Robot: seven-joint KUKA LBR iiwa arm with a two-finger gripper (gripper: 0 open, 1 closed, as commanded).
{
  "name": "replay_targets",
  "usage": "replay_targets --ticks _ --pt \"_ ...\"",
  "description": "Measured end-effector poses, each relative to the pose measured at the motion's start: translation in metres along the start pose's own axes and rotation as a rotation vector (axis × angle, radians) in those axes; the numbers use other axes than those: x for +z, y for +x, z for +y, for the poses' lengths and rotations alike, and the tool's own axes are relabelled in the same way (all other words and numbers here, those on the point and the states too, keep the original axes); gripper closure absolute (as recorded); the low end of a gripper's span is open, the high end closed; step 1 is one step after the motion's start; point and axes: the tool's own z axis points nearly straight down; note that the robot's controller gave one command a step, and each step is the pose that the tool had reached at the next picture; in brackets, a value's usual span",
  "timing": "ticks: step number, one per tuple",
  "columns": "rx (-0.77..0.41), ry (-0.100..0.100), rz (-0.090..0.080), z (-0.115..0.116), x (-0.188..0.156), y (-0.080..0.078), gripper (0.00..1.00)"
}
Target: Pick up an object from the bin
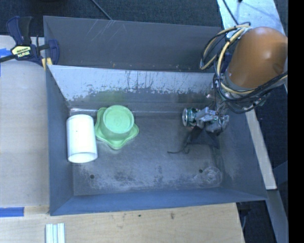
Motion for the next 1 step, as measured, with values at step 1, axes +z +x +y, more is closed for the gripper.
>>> replay_targets --ticks 1 --pt "0.001 -0.004 0.001 0.0006 -0.0093 -0.0001 1.00"
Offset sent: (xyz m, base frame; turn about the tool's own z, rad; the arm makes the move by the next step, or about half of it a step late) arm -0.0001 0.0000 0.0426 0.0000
